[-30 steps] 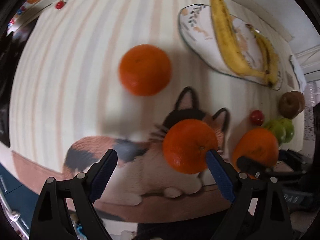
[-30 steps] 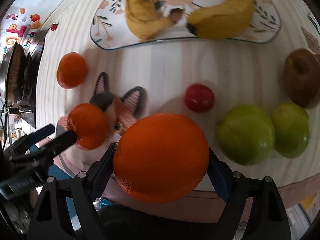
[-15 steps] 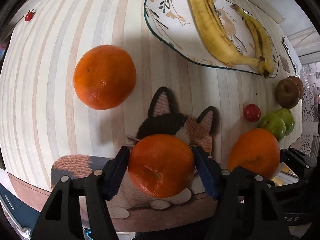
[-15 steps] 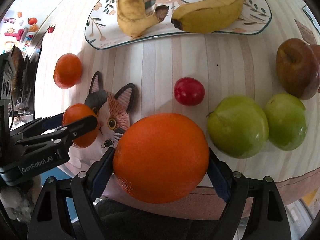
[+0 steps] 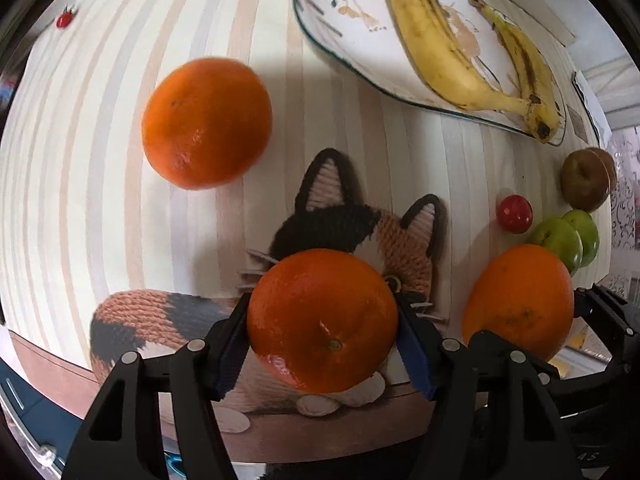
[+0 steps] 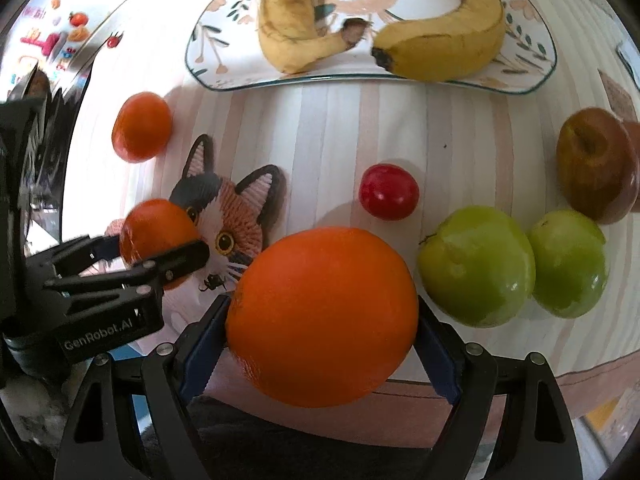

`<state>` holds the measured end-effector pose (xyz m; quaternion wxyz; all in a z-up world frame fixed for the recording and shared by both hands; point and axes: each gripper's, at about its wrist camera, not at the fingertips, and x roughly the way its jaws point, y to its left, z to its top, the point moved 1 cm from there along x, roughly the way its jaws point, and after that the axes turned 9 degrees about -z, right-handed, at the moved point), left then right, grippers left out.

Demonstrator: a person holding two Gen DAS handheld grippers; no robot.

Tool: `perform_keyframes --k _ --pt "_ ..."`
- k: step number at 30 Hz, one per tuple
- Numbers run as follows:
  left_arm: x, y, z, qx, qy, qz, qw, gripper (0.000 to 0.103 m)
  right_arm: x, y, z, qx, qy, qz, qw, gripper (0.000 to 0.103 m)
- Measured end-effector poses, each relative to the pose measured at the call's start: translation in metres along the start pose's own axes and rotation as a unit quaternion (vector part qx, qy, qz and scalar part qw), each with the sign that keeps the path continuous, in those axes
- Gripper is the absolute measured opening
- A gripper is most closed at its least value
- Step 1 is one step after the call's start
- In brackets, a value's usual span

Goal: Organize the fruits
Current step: 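Lift both oranges and carry them over the plate with both tools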

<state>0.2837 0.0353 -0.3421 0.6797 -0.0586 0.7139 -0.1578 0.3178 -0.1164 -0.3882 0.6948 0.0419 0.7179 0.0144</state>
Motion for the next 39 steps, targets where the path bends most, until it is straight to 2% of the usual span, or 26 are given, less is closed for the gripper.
perform_keyframes --k 6,11,15,17,19,23,28,31,35,39 --pt "-0.024 -0.005 -0.009 0.005 -0.02 0.004 0.9998 0.063 -0.009 -0.002 -0.002 0.013 -0.011 0.022 1.0 0.087" --pt "-0.063 -0.027 -0.002 0.014 -0.051 -0.016 0.9985 0.063 -0.038 -0.007 0.001 0.024 -0.037 0.049 0.998 0.087" --pt "-0.092 -0.036 0.004 0.028 -0.072 -0.037 0.9964 0.063 -0.068 -0.017 0.018 0.038 -0.064 0.068 0.995 0.087" --pt "-0.108 -0.045 0.022 0.036 -0.085 -0.046 0.9946 0.063 -0.082 -0.024 0.025 0.048 -0.076 0.076 0.993 0.087" --pt "-0.106 -0.049 0.049 0.043 -0.094 -0.046 0.9936 0.063 -0.094 -0.035 0.036 0.061 -0.091 0.081 0.991 0.087" --pt "-0.116 -0.054 0.083 0.062 -0.11 -0.022 0.9917 0.063 -0.113 -0.069 0.066 0.097 -0.125 0.07 0.985 0.087" --pt "-0.103 -0.043 0.122 0.062 -0.103 0.001 0.9928 0.063 -0.113 -0.125 0.103 0.148 -0.135 0.063 0.978 0.087" --pt "-0.085 -0.032 0.146 0.05 -0.088 0.011 0.9948 0.064 -0.104 -0.14 0.127 0.164 -0.128 0.065 0.976 0.087" --pt "-0.065 -0.016 0.167 0.03 -0.057 0.008 0.9979 0.064 -0.088 -0.136 0.154 0.161 -0.11 0.085 0.977 0.087" --pt "-0.048 -0.003 0.176 0.008 -0.03 -0.014 0.9994 0.064 -0.065 -0.109 0.18 0.138 -0.083 0.102 0.982 0.087"
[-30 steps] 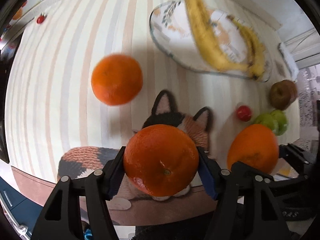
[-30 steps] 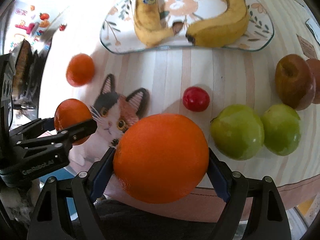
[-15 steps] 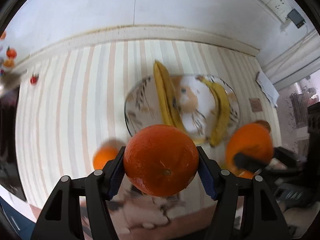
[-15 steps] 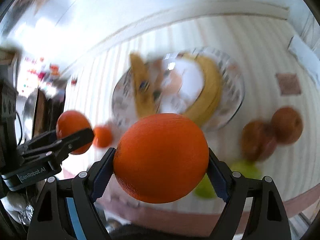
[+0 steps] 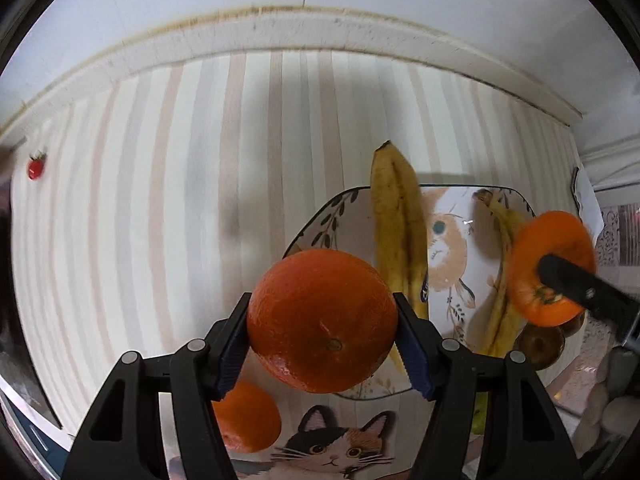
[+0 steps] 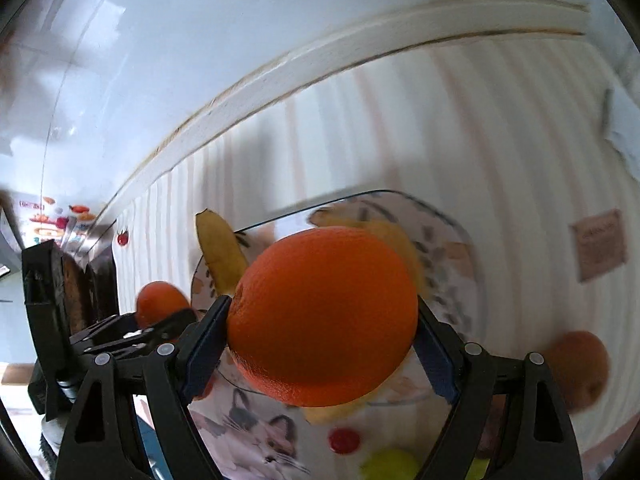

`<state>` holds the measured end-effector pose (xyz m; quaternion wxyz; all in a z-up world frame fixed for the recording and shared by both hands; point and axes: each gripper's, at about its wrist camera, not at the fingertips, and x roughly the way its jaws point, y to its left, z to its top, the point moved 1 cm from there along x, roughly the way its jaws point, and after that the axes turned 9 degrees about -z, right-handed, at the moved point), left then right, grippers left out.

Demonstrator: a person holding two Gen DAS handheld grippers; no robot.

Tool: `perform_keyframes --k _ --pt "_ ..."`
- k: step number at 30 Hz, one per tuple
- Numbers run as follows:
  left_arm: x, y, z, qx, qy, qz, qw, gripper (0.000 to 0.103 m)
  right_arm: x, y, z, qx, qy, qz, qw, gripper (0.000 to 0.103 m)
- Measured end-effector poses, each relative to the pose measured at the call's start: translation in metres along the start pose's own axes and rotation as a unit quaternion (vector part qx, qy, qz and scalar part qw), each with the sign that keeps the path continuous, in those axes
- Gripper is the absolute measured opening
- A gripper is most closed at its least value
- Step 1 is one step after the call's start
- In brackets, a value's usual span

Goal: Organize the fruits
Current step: 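Lift both oranges and carry them over the plate with both tools, then lower both oranges onto the plate beside the bananas and open both tools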

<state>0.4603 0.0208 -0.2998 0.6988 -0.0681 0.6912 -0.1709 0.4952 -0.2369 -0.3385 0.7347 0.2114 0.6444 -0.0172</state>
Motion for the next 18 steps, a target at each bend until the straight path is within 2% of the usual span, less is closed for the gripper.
perform_keyframes --k 4,7,13,18 --pt "0.011 0.004 0.002 -0.007 0.018 -0.001 0.9998 0.064 0.029 0.014 0.006 -0.005 0.029 0.004 1.0 0.087" --pt "0.016 0.004 0.002 -0.005 0.025 0.004 0.9997 0.064 0.041 0.021 0.01 -0.014 0.035 -0.011 0.999 0.087" --pt "0.026 0.001 0.006 -0.004 0.034 0.009 0.9994 0.064 0.055 0.025 0.014 -0.022 0.054 -0.025 0.998 0.088" --pt "0.028 -0.001 0.008 -0.003 0.038 0.019 0.9991 0.064 0.055 0.025 0.015 -0.017 0.055 -0.018 0.998 0.088"
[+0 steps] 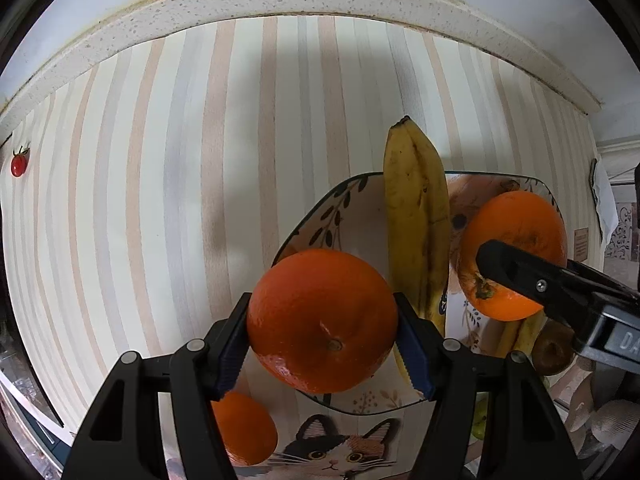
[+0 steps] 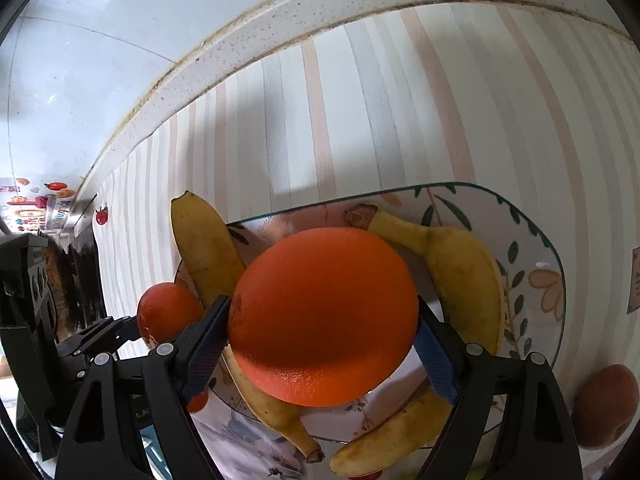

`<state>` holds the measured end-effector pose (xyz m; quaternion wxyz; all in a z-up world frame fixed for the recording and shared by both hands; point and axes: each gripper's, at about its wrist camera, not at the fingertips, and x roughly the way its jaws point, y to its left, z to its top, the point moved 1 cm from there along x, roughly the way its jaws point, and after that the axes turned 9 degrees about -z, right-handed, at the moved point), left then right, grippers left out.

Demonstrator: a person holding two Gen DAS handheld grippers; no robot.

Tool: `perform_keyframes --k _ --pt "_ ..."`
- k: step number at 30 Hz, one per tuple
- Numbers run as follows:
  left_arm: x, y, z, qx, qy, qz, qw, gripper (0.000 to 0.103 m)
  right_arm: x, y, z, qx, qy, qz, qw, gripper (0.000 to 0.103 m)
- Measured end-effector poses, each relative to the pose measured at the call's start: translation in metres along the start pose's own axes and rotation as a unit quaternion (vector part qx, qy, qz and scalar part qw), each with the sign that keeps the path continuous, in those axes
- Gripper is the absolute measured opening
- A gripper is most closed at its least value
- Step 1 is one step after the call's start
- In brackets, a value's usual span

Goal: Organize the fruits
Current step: 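Lower both oranges onto the plate beside the bananas and open both tools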

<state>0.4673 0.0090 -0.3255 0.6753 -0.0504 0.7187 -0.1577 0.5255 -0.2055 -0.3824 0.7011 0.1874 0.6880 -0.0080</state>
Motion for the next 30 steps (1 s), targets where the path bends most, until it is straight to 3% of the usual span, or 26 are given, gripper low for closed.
perform_keyframes --k 6,10,14,23,30 --pt "0.001 -0.01 0.007 -0.005 0.002 -0.007 1.0 0.067 -0.011 -0.002 -0.002 0.013 -0.003 0.02 1.0 0.089" --pt "-0.01 -0.014 0.007 -0.01 -0.011 -0.017 0.9997 0.085 -0.027 -0.004 -0.002 0.013 -0.013 0.017 1.0 0.093" --pt "-0.03 -0.022 0.005 -0.006 -0.037 -0.011 0.9992 0.09 -0.049 -0.007 -0.006 0.004 -0.034 -0.005 0.999 0.095" --pt "-0.064 -0.033 -0.033 0.0 -0.086 0.022 0.9961 0.09 -0.092 -0.015 -0.053 -0.041 -0.089 -0.115 0.988 0.096" --pt "-0.083 -0.047 -0.064 0.017 -0.104 0.037 0.9937 0.09 -0.119 -0.019 -0.096 -0.052 -0.113 -0.128 0.984 0.096"
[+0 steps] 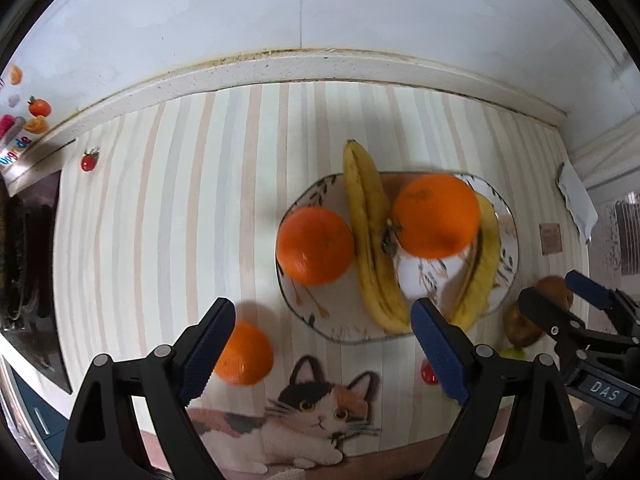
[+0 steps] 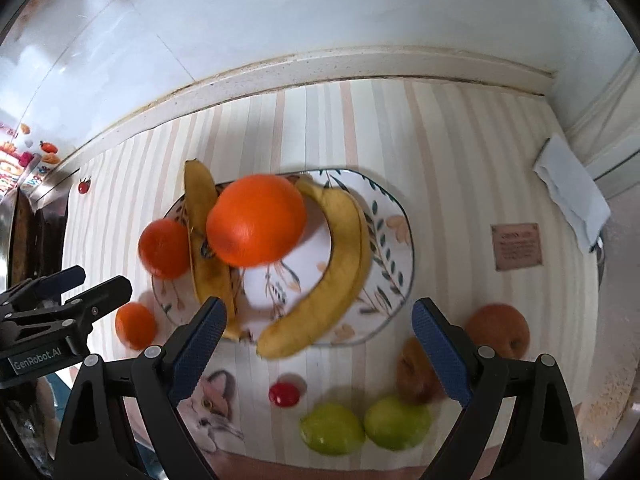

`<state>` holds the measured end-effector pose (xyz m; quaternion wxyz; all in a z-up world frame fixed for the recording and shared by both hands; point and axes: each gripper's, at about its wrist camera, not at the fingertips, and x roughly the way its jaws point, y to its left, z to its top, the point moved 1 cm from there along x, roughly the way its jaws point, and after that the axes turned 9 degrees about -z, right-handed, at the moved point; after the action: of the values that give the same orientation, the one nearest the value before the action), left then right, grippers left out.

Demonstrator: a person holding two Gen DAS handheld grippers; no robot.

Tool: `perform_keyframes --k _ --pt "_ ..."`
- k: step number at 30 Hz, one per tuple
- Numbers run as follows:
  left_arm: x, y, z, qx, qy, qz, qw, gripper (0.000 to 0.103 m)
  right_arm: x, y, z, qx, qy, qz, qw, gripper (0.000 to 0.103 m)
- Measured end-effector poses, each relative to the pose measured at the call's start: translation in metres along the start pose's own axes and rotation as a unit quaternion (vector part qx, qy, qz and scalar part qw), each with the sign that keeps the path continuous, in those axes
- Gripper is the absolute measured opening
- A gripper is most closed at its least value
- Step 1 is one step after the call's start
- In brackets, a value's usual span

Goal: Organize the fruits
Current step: 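Lower both oranges onto the plate beside the bananas and open both tools, then grasp another small orange with the left tool while the right tool grasps a green apple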

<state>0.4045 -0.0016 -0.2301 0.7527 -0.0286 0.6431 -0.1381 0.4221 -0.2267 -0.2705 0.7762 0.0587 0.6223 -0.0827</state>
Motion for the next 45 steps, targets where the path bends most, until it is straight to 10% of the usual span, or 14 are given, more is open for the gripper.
perform_keyframes --k 28,45 --pt "-0.099 -0.034 -0.074 0.008 -0.067 -0.036 0.9971 0.09 -0.146 -0.014 -0.07 0.005 -0.105 0.024 0.994 0.096" --pt "-0.004 0.062 -0.109 -0.122 0.013 -0.009 0.9925 0.092 0.058 -0.082 -0.113 0.147 0.109 0.056 0.981 0.096"
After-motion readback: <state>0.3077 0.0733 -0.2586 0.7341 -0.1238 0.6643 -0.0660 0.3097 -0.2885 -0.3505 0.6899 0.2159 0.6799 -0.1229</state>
